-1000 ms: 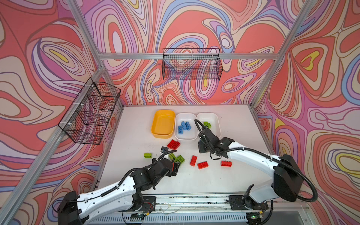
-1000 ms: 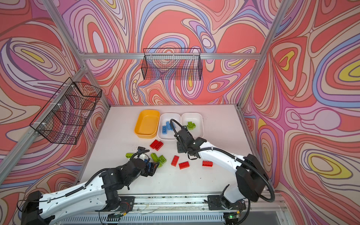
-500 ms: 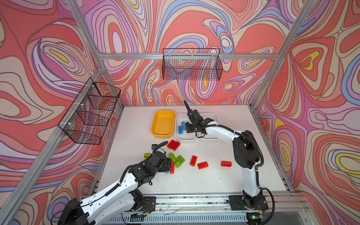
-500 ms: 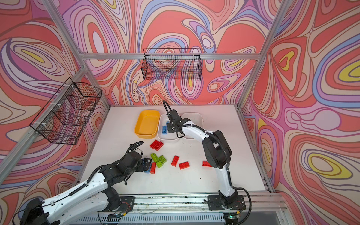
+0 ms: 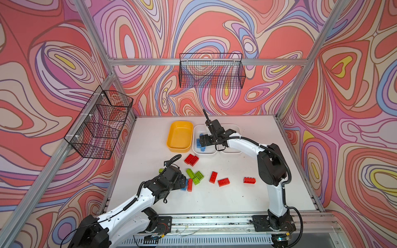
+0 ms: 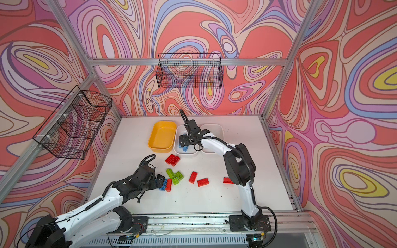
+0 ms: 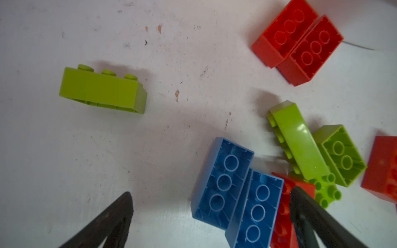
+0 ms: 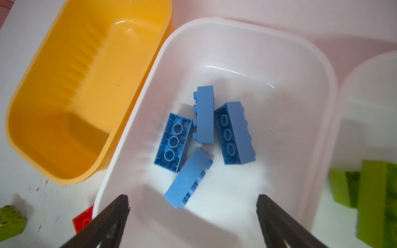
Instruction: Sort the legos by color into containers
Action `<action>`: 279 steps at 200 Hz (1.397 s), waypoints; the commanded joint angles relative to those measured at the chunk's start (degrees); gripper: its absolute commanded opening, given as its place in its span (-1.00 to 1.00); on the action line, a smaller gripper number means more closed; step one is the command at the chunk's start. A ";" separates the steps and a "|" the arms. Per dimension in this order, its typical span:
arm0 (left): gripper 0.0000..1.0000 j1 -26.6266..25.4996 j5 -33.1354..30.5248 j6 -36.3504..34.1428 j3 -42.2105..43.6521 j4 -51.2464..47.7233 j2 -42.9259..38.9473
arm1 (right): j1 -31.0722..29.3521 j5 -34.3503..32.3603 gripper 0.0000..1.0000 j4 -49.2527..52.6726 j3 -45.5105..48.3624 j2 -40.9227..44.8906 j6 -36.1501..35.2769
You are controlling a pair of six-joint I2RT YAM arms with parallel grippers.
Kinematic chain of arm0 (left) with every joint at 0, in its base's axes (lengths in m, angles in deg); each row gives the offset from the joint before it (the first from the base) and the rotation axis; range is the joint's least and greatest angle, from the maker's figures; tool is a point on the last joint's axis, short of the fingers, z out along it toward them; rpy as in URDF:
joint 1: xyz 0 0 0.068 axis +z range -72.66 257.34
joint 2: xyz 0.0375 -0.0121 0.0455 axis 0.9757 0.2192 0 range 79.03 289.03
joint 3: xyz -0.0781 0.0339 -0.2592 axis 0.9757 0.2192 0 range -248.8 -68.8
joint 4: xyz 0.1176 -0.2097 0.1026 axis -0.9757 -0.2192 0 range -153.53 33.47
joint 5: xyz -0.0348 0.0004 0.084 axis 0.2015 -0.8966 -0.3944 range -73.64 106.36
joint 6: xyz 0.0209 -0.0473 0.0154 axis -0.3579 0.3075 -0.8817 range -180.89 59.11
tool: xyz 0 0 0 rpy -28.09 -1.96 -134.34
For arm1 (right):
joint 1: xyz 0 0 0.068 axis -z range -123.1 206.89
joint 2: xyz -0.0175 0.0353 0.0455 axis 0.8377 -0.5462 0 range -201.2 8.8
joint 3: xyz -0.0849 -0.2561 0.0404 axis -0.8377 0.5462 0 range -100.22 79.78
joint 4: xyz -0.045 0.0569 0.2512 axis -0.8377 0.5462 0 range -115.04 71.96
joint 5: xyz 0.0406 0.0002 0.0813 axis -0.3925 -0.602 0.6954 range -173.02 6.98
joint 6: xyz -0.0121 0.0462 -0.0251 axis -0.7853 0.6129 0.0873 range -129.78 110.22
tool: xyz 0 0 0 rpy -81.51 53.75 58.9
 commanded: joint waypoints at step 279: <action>0.86 5.45 -2.10 0.07 -8.59 0.33 15.17 | -1.47 -5.32 0.96 -2.52 31.01 36.26 3.21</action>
